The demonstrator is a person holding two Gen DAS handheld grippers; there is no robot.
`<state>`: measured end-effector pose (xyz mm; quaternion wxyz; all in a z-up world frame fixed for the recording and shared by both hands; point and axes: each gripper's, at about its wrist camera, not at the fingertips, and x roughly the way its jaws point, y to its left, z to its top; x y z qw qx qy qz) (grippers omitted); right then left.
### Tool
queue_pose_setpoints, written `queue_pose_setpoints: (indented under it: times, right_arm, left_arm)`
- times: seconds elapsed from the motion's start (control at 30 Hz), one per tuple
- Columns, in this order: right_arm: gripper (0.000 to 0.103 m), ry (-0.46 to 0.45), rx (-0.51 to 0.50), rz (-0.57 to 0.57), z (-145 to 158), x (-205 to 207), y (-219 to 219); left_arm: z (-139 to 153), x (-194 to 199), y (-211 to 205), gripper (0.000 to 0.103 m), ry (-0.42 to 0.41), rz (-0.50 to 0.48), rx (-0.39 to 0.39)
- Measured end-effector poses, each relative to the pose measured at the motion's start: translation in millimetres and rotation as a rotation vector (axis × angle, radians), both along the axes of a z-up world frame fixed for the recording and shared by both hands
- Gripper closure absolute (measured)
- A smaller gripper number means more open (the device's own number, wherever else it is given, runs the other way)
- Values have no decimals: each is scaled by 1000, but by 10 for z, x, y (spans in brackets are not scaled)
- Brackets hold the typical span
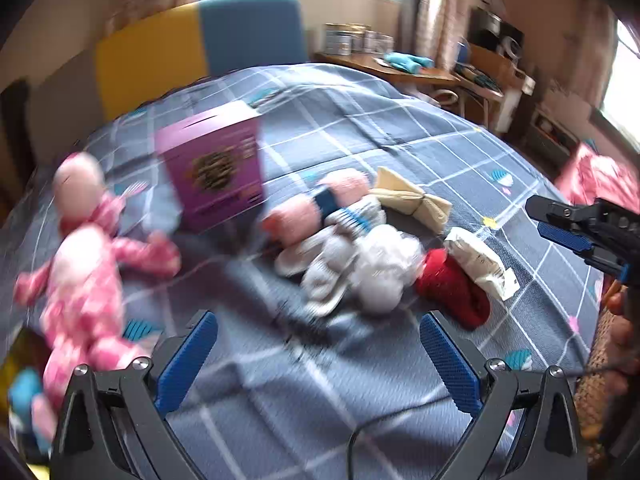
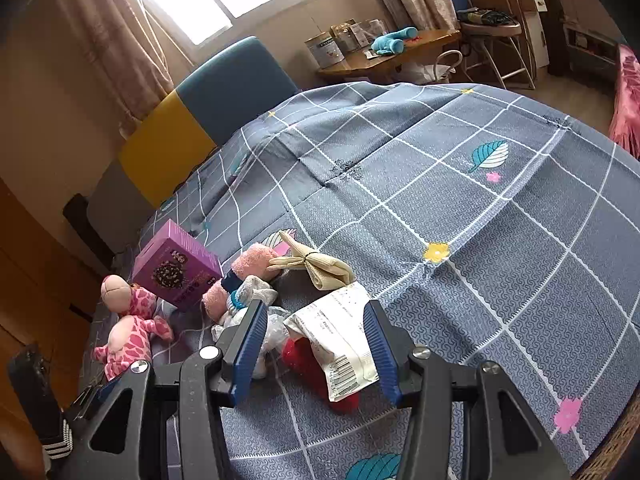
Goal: Organize soft objects
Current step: 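Grasp the clear plastic bag with the left gripper while the right gripper moves to the pile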
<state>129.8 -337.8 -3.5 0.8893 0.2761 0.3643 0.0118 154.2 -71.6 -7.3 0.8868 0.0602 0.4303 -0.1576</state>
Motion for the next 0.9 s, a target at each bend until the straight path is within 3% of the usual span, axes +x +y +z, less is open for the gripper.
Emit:
queue_pose_setpoints:
  times: [0.13, 0.33, 0.37, 0.43, 0.47, 0.6, 0.77, 0.9]
  right_arm:
    - [52, 21, 50, -4, -62, 21, -52]
    - [51, 42, 109, 21, -118, 54, -58]
    - [51, 42, 116, 20, -121, 53, -65]
    - [50, 41, 124, 11, -128, 50, -80]
    - [50, 43, 128, 9, -136, 49, -88]
    - [50, 36, 143, -5, -144, 41, -128]
    - [50, 25, 179, -36, -157, 15, -207]
    - [50, 36, 208, -58, -194, 1, -258]
  left_arm:
    - [-89, 186, -307, 1, -21, -75, 47]
    - [-344, 435, -762, 19, -26, -197, 140]
    - [-399, 476, -829, 25, -20, -210, 151]
    - [-517, 558, -927, 47, -6, -224, 172]
    - [-593, 613, -976, 63, 9, -226, 178]
    - [-723, 673, -978, 64, 53, -215, 142]
    - [-476, 354, -721, 64, 17, -202, 34]
    - [-341, 37, -275, 64, 25, -127, -48]
